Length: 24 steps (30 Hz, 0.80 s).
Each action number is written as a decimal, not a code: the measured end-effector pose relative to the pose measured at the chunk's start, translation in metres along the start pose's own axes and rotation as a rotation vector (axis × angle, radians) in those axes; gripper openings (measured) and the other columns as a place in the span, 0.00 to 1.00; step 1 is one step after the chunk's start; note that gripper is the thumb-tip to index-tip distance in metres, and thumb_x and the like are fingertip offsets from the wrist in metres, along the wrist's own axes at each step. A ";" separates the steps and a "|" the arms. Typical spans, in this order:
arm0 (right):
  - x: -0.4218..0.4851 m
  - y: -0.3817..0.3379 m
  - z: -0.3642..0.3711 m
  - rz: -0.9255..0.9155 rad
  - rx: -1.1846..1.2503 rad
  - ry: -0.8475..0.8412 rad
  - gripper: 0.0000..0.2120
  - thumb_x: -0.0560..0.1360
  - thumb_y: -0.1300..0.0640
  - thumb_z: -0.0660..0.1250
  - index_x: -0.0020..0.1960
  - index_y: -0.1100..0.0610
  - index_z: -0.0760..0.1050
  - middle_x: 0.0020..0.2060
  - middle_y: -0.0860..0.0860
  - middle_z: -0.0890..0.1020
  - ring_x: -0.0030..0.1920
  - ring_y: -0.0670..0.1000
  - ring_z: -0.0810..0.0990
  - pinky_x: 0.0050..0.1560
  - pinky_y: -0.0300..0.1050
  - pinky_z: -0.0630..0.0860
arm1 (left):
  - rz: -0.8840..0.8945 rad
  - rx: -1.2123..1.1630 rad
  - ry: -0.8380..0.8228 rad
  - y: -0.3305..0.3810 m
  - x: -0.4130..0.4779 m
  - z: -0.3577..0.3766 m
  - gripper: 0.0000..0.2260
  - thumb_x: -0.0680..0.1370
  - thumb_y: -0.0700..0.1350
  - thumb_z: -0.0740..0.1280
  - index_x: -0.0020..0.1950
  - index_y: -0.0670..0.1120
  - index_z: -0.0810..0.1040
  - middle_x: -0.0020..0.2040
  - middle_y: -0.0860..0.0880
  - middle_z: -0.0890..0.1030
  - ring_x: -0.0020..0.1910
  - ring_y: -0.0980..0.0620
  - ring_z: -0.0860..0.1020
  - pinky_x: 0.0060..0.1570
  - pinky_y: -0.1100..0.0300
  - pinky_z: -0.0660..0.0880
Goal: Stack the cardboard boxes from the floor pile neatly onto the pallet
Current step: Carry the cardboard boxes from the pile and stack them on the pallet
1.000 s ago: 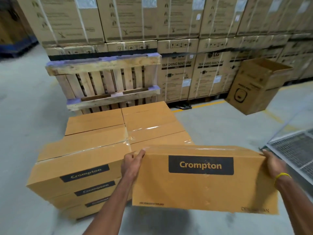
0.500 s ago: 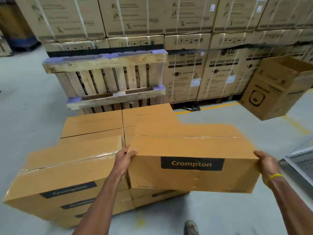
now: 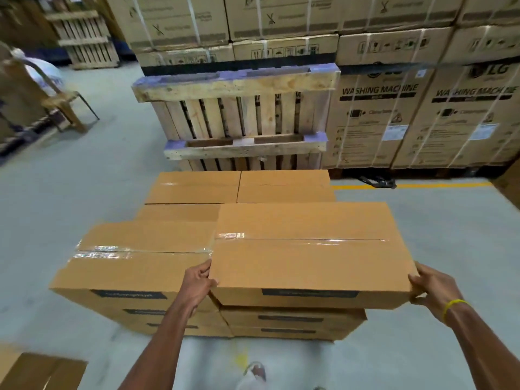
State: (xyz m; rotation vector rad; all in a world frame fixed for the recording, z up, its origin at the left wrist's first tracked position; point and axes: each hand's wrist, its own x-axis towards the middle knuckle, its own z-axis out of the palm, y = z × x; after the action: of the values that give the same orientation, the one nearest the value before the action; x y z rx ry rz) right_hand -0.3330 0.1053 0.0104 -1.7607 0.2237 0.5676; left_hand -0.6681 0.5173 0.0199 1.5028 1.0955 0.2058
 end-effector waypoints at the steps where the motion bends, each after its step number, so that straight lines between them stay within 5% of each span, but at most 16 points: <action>1: 0.006 0.003 0.004 0.011 -0.002 0.005 0.20 0.77 0.71 0.62 0.67 0.59 0.78 0.46 0.59 0.79 0.41 0.60 0.73 0.44 0.54 0.75 | -0.016 0.000 0.010 -0.005 0.003 0.002 0.29 0.76 0.21 0.65 0.76 0.36 0.69 0.70 0.47 0.75 0.68 0.53 0.72 0.59 0.66 0.72; 3: 0.018 0.011 0.014 0.035 0.005 0.015 0.22 0.78 0.71 0.62 0.69 0.60 0.76 0.52 0.60 0.80 0.45 0.61 0.75 0.48 0.57 0.76 | -0.032 -0.001 0.037 -0.016 0.015 0.003 0.30 0.75 0.19 0.64 0.76 0.34 0.68 0.69 0.47 0.75 0.65 0.54 0.72 0.50 0.73 0.74; 9: 0.039 0.027 0.038 0.066 0.038 0.030 0.22 0.79 0.72 0.61 0.72 0.61 0.73 0.60 0.59 0.78 0.54 0.61 0.75 0.60 0.64 0.73 | -0.101 0.025 0.048 -0.047 0.056 -0.001 0.33 0.71 0.19 0.67 0.75 0.36 0.72 0.67 0.46 0.80 0.63 0.52 0.78 0.51 0.71 0.76; 12: 0.049 0.037 0.044 0.103 0.049 0.023 0.21 0.79 0.71 0.62 0.71 0.61 0.74 0.63 0.60 0.78 0.57 0.61 0.75 0.61 0.64 0.72 | -0.107 0.075 0.061 -0.053 0.066 0.001 0.32 0.70 0.20 0.66 0.63 0.51 0.82 0.54 0.56 0.86 0.54 0.53 0.85 0.52 0.62 0.80; 14: 0.054 0.044 0.047 0.124 0.053 0.025 0.18 0.79 0.70 0.63 0.65 0.59 0.78 0.63 0.59 0.78 0.57 0.61 0.75 0.59 0.63 0.73 | -0.104 0.091 0.071 -0.054 0.071 0.003 0.32 0.69 0.19 0.66 0.57 0.56 0.82 0.44 0.64 0.86 0.45 0.62 0.84 0.49 0.62 0.80; 16: 0.057 0.051 0.049 0.149 0.067 0.020 0.16 0.78 0.70 0.63 0.60 0.56 0.80 0.64 0.58 0.79 0.55 0.61 0.77 0.53 0.58 0.76 | -0.103 0.128 0.081 -0.054 0.078 0.005 0.33 0.68 0.20 0.66 0.54 0.58 0.81 0.41 0.65 0.85 0.43 0.60 0.83 0.48 0.63 0.78; 19: 0.060 0.057 0.052 0.184 0.088 0.048 0.21 0.78 0.71 0.63 0.70 0.61 0.75 0.64 0.60 0.78 0.49 0.59 0.77 0.49 0.51 0.75 | -0.118 0.205 0.108 -0.060 0.088 0.006 0.30 0.67 0.22 0.69 0.56 0.53 0.85 0.40 0.66 0.84 0.42 0.59 0.82 0.44 0.67 0.76; 22: 0.063 0.062 0.055 0.207 0.101 0.071 0.22 0.78 0.71 0.63 0.71 0.62 0.74 0.65 0.62 0.78 0.52 0.61 0.76 0.49 0.50 0.74 | -0.134 0.264 0.122 -0.064 0.092 0.008 0.26 0.67 0.24 0.70 0.58 0.45 0.87 0.36 0.66 0.83 0.32 0.69 0.78 0.37 0.69 0.74; 24: 0.063 0.062 0.058 0.211 0.097 0.078 0.23 0.78 0.72 0.63 0.71 0.62 0.73 0.64 0.61 0.78 0.54 0.61 0.75 0.48 0.49 0.76 | -0.162 0.287 0.135 -0.064 0.094 0.010 0.24 0.67 0.25 0.72 0.59 0.43 0.87 0.41 0.60 0.86 0.36 0.65 0.79 0.39 0.69 0.74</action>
State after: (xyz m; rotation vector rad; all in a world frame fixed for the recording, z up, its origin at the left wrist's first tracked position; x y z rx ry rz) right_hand -0.3208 0.1529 -0.0835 -1.6771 0.4879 0.6284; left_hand -0.6428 0.5685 -0.0791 1.6618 1.3947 0.0382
